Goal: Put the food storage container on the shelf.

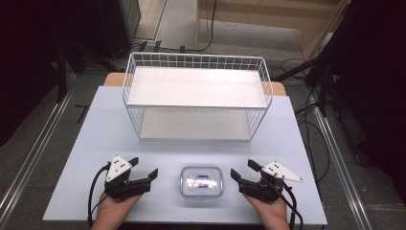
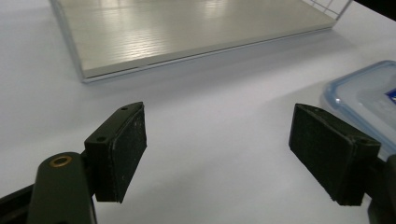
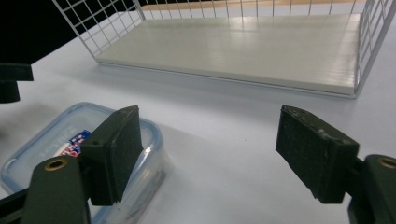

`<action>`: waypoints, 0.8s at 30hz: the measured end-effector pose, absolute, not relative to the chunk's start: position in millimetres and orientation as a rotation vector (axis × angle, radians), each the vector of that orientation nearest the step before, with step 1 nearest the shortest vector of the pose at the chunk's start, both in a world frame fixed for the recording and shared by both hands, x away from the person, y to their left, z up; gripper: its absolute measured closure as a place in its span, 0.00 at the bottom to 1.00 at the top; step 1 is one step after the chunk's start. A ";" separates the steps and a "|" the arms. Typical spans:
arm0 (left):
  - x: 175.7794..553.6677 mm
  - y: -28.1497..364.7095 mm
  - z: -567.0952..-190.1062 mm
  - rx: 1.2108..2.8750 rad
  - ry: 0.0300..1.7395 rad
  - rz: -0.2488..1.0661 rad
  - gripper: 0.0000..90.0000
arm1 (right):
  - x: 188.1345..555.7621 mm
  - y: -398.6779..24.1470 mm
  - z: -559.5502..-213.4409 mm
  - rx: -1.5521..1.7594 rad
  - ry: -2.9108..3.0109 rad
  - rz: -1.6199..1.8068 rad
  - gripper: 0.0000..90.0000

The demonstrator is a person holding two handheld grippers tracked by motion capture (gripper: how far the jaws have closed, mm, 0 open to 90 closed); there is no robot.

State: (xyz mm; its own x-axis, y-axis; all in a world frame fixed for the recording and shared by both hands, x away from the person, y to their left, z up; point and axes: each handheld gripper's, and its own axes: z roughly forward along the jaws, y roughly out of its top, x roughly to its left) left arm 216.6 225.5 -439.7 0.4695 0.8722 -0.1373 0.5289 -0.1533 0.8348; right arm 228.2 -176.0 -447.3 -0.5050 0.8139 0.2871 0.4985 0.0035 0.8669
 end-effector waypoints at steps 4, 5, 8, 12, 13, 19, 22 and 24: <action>216.2 216.6 -436.3 1.816 1.148 0.407 0.19 | 226.2 -171.9 -445.0 1.332 2.019 1.529 0.22; 215.8 214.3 -436.1 1.820 1.141 0.391 0.19 | 225.4 -170.3 -444.2 1.333 2.022 1.538 0.22; 214.4 207.8 -436.9 1.814 1.133 0.322 0.20 | 224.1 -165.0 -443.7 1.324 2.051 1.562 0.22; 214.7 196.4 -439.3 1.837 1.108 0.246 0.21 | 222.2 -154.2 -445.7 1.314 2.116 1.584 0.22; 215.6 194.2 -440.4 1.838 1.107 0.210 0.21 | 221.8 -151.4 -446.0 1.317 2.131 1.588 0.22; 215.9 182.4 -451.2 1.862 1.108 0.075 0.22 | 219.2 -138.5 -454.1 1.359 2.243 1.590 0.25; 217.6 179.4 -454.4 1.847 1.115 0.015 0.23 | 220.6 -135.3 -459.9 1.391 2.291 1.588 0.25; 218.8 177.0 -457.1 1.849 1.108 -0.019 0.24 | 221.9 -135.5 -462.5 1.428 2.304 1.585 0.25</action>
